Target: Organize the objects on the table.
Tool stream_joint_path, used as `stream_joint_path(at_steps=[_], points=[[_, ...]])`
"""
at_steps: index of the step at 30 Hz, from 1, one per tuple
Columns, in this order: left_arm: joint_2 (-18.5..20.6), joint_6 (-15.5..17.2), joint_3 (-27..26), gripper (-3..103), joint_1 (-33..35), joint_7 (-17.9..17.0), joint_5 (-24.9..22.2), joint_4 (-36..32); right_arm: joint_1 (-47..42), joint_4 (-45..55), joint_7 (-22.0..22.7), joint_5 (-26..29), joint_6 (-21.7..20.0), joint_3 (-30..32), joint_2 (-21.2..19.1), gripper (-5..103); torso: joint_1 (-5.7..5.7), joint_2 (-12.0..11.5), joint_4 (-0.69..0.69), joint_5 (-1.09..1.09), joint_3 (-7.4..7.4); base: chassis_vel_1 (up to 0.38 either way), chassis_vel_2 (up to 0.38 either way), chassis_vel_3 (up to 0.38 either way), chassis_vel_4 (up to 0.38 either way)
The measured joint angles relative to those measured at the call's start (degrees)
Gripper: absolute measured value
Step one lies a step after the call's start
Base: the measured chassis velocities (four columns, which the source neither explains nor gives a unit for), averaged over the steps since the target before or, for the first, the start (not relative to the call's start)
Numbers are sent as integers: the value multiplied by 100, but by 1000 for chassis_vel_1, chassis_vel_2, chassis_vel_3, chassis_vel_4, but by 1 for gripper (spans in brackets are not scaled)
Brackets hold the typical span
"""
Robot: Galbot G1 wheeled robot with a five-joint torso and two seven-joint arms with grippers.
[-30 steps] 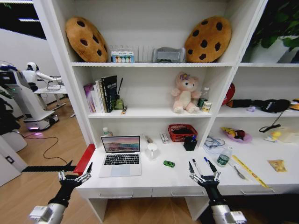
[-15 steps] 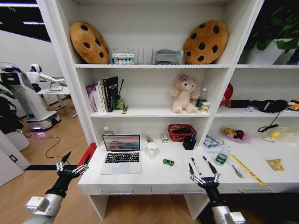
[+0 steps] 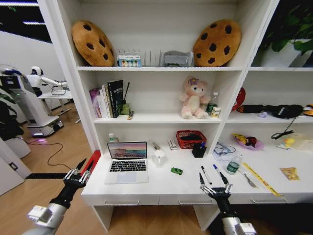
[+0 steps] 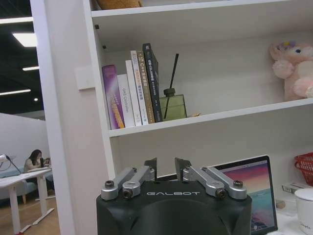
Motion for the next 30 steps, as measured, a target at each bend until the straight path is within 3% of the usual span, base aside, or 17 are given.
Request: stream_joint_path(at_steps=[4,8,12,15,16,19,20,22,26,30], points=[[35,-5,-7,7,0,36,-85,-10,-38,13,-7,-4,9,10,-13,100,0,0,0,0,0,0,0,0,0],[169,-2,-36,1,-40,94,-149,56,-62,38,-17,-14,14,9,-21,100,0,0,0,0,0,0,0,0,0],[621,-5,-140,0,-180,434,-367,357,-88,53,-6,-62,33,16,-40,100,0,0,-1,-1,0,0,0,0,0],[1188,-34,-344,0,-337,963,-601,784,-190,113,19,-80,106,165,-55,100,0,0,0,-1,0,0,0,0,0],[1188,-34,-344,0,-337,963,-601,784,-190,113,19,-80,106,165,-55,100,0,0,0,-1,0,0,0,0,0],[1865,-73,-367,0,-688,1309,-639,1242,-230,40,31,-92,145,247,-64,100,-1,0,0,-1,0,0,0,0,0],[1865,-73,-367,0,-688,1309,-639,1242,-230,40,31,-92,145,247,-64,100,-1,0,0,-1,0,0,0,0,0],[2401,-147,-204,0,-1198,1444,-631,1673,-218,-33,50,-131,148,245,-27,100,0,0,-1,-2,0,0,0,0,0],[2744,-155,-1,0,-1654,1533,-602,2031,-197,-103,60,-177,148,217,14,100,0,0,-2,0,0,0,0,0,0],[3280,-107,532,0,-2438,1854,-503,2628,-152,-247,63,-211,146,179,15,100,0,0,1,0,0,0,0,0,0]])
